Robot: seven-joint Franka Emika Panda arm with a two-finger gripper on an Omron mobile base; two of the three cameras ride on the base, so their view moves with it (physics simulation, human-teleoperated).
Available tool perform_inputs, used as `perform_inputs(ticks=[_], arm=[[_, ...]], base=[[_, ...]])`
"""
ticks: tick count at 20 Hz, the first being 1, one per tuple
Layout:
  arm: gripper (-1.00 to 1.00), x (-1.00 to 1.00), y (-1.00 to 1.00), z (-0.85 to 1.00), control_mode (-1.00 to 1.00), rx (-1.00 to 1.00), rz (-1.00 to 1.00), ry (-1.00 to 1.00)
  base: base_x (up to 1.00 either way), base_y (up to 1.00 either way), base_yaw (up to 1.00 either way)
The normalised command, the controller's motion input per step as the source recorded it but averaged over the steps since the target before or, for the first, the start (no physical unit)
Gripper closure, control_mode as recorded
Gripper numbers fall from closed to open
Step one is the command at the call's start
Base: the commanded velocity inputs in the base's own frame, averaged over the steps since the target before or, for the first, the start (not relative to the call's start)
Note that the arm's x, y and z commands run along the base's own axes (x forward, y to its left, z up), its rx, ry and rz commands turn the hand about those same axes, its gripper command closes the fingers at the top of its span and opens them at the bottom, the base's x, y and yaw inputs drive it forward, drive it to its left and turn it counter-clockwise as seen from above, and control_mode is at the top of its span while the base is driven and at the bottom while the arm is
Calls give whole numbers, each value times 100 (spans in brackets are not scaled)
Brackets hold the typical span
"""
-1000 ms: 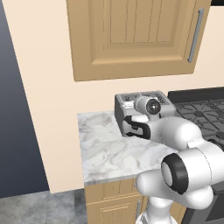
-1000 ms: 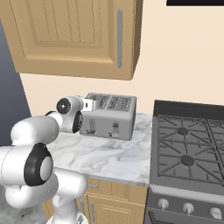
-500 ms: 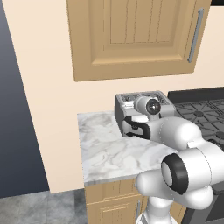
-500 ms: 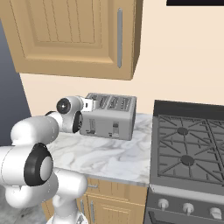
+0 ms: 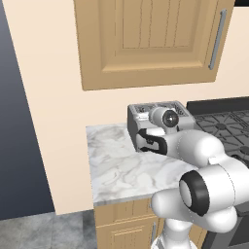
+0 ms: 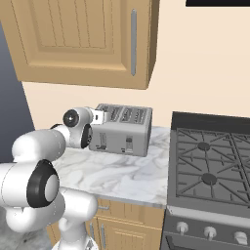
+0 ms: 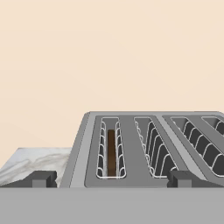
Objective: Start the toaster. Once the lever pops up, take the bread to the plate on the dining counter.
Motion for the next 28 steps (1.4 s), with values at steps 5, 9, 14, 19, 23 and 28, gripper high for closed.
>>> perform_inputs(ticks=[5, 9, 14, 19, 23, 28], arm=[[-100, 0, 0, 0, -100, 0, 0, 0], [-100, 0, 0, 0, -100, 0, 0, 0], [-100, 0, 0, 0, -100, 0, 0, 0], [-100, 0, 0, 0, -100, 0, 0, 0], [-100, 0, 0, 0, -100, 0, 0, 0], [-100, 0, 0, 0, -100, 0, 0, 0]], base=[[0, 0, 0], [0, 0, 0], [0, 0, 0], [0, 0, 0], [0, 0, 0], [0, 0, 0]])
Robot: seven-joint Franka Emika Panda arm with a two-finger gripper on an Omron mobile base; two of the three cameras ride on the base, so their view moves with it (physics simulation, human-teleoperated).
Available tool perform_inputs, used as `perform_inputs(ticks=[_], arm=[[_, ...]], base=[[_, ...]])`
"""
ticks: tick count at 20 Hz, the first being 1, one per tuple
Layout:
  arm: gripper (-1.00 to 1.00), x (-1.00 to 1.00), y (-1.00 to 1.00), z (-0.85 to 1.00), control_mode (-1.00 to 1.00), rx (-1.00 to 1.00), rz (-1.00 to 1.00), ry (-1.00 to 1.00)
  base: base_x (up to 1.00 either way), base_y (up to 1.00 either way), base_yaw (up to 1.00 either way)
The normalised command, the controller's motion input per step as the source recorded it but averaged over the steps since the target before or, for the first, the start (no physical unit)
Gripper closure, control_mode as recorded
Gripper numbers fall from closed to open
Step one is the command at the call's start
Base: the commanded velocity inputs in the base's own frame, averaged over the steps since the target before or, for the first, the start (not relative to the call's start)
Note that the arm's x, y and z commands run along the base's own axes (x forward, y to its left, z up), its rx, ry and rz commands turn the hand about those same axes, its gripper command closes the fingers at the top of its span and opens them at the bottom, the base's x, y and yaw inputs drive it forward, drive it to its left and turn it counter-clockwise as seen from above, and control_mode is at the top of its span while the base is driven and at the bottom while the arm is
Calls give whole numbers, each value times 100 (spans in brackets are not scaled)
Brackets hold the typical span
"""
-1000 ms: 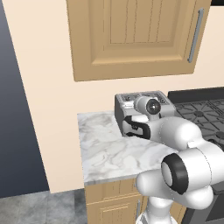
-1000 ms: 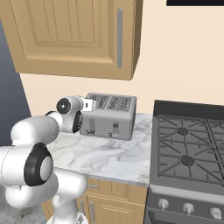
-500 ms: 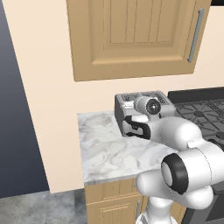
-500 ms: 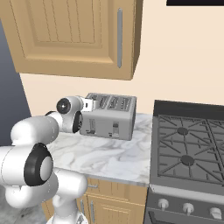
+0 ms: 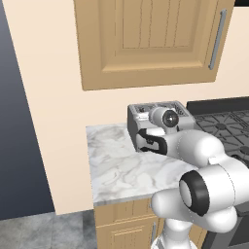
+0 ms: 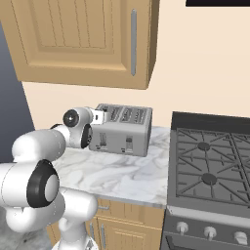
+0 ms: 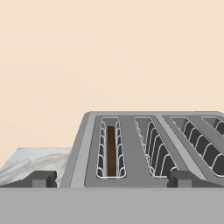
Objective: Start the toaster. Once the lever pops up, take the bread to the plate on the dining counter.
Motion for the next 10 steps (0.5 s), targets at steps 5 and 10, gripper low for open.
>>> perform_inputs(ticks=[5, 10], arm=[[-100, 0, 0, 0, -100, 0, 0, 0], [-100, 0, 0, 0, -100, 0, 0, 0]], base=[[0, 0, 0], [0, 0, 0]])
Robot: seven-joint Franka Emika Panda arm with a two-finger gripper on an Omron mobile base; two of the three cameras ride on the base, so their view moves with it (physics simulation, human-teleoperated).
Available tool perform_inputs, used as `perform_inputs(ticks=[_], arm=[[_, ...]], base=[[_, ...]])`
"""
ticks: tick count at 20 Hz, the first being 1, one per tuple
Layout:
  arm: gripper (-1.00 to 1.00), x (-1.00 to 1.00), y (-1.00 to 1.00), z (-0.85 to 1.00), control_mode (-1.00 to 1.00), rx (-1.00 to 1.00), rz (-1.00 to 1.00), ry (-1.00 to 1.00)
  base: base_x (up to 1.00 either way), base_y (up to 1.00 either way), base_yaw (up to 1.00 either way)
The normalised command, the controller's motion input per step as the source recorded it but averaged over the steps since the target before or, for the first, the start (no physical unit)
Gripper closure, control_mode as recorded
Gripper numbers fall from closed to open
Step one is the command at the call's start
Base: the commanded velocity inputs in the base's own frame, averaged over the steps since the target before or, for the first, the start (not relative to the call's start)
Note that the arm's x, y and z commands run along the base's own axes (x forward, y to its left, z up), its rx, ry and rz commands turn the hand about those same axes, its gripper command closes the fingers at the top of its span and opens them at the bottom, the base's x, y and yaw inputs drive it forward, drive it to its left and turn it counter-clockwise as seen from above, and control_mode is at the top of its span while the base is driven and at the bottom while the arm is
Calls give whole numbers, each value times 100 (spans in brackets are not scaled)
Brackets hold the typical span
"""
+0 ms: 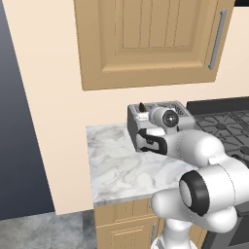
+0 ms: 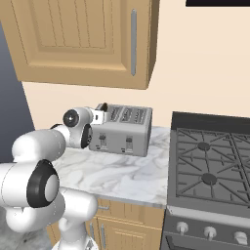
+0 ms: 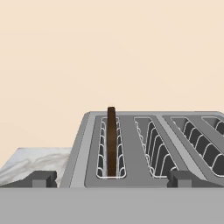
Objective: Start the toaster. Once the lever pops up, take the bread to the plate on the dining counter.
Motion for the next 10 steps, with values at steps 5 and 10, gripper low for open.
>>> perform_inputs(ticks=[5, 10], arm=[[-100, 0, 0, 0, -100, 0, 0, 0], [-100, 0, 0, 0, -100, 0, 0, 0]], base=[[0, 0, 0], [0, 0, 0]])
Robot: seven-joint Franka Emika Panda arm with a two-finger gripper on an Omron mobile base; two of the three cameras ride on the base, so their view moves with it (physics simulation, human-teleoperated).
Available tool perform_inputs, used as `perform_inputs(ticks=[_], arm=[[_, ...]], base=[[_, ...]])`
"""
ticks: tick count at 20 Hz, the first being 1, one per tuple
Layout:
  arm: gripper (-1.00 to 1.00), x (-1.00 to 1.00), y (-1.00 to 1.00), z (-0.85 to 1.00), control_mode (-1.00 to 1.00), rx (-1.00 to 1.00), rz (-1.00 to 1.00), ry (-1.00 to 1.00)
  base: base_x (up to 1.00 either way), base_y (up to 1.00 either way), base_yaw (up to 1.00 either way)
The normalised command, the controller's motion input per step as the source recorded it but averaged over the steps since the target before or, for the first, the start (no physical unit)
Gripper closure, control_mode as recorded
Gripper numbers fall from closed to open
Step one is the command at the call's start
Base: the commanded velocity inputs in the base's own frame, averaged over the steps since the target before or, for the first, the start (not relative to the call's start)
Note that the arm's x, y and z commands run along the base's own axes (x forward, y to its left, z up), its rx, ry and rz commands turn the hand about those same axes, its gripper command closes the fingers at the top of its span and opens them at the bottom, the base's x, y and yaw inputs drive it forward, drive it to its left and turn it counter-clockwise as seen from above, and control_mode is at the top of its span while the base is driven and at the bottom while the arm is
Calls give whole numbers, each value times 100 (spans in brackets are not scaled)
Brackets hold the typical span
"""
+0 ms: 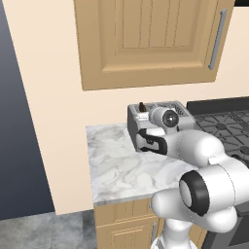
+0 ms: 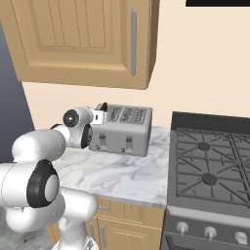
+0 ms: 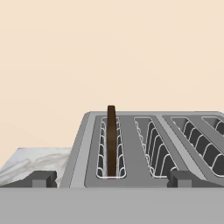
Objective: Start the toaster. Once the lever pops up, take the bread to the plate on the dining counter.
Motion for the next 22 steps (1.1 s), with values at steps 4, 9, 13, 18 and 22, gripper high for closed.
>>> perform_inputs(ticks=[4, 9, 13, 18, 22], arm=[[-100, 0, 0, 0, -100, 0, 0, 0], [-100, 0, 0, 0, -100, 0, 0, 0], [-100, 0, 0, 0, -100, 0, 0, 0], [-100, 0, 0, 0, -100, 0, 0, 0], [-100, 0, 0, 0, -100, 0, 0, 0]], base=[[0, 0, 0], [0, 0, 0], [0, 0, 0], [0, 0, 0], [0, 0, 0]])
